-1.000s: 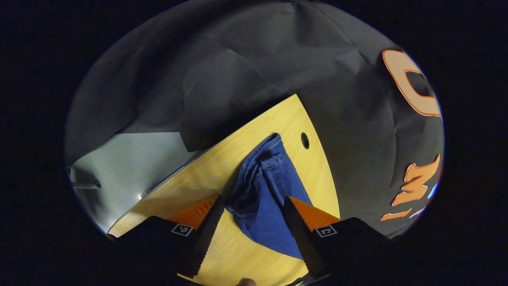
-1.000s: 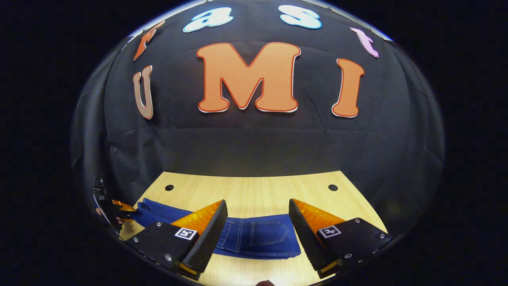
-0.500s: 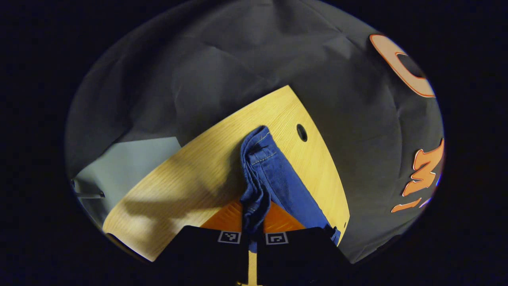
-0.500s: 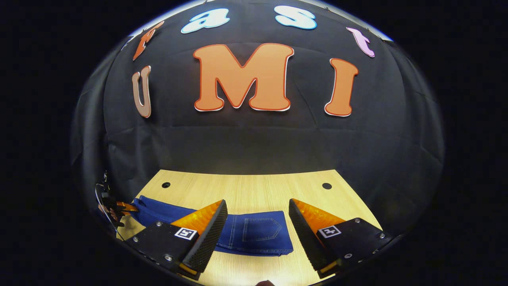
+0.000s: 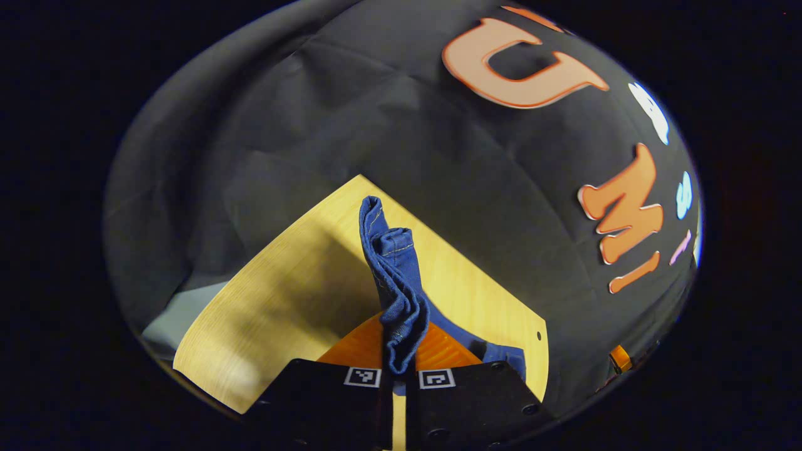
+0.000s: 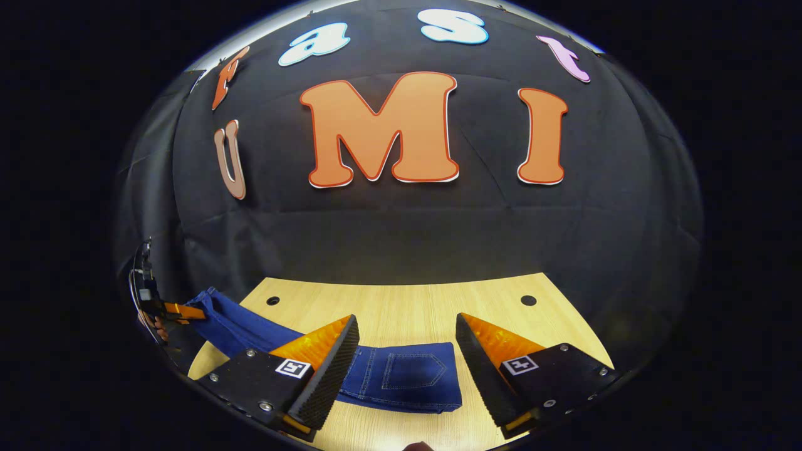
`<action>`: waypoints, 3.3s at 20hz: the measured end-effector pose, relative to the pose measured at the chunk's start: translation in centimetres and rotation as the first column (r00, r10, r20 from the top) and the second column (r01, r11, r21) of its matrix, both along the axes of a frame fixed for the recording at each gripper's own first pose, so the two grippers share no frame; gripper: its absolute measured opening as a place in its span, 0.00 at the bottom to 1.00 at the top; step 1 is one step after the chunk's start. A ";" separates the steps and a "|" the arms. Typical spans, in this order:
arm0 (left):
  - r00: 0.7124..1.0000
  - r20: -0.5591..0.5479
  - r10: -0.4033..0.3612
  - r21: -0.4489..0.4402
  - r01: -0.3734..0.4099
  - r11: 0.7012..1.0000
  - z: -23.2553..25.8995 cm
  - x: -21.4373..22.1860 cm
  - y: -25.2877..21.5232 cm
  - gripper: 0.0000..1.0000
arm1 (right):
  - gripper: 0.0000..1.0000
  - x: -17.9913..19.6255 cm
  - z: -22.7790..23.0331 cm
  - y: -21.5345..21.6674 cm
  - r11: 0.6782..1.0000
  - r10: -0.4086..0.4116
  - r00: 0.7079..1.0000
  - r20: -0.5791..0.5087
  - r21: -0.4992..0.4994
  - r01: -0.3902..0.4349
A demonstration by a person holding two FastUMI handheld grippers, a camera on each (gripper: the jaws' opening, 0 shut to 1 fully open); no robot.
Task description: Grasp the waist and the cuffs of the jeans and fold them to make the two legs overlap; first hold the waist and fold one-third of the jeans toward the cuffs, then hold the cuffs and fold the remaining one-third in the same direction to finish folding.
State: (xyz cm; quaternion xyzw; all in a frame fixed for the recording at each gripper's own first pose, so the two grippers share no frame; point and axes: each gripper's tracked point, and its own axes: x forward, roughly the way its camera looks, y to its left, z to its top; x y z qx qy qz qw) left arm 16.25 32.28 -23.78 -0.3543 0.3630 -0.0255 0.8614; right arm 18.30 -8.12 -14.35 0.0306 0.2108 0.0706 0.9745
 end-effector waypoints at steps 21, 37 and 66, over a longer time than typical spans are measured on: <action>0.889 0.109 -0.444 0.201 0.418 0.886 12.5 3.4 -34.1 0.08 | 0.95 0.8 -1.0 -8.4 0.995 0.053 0.999 0.010 0.089 -0.054; 0.743 0.071 -0.665 0.428 0.580 0.693 11.3 -0.6 -47.4 0.81 | 0.96 3.3 0.3 -13.8 0.995 0.007 0.997 0.079 0.094 -0.015; 0.758 0.617 -0.209 0.571 -0.249 0.782 34.6 -5.3 -27.8 0.95 | 0.97 0.0 13.5 1.5 0.969 0.229 0.866 0.445 -0.022 -0.245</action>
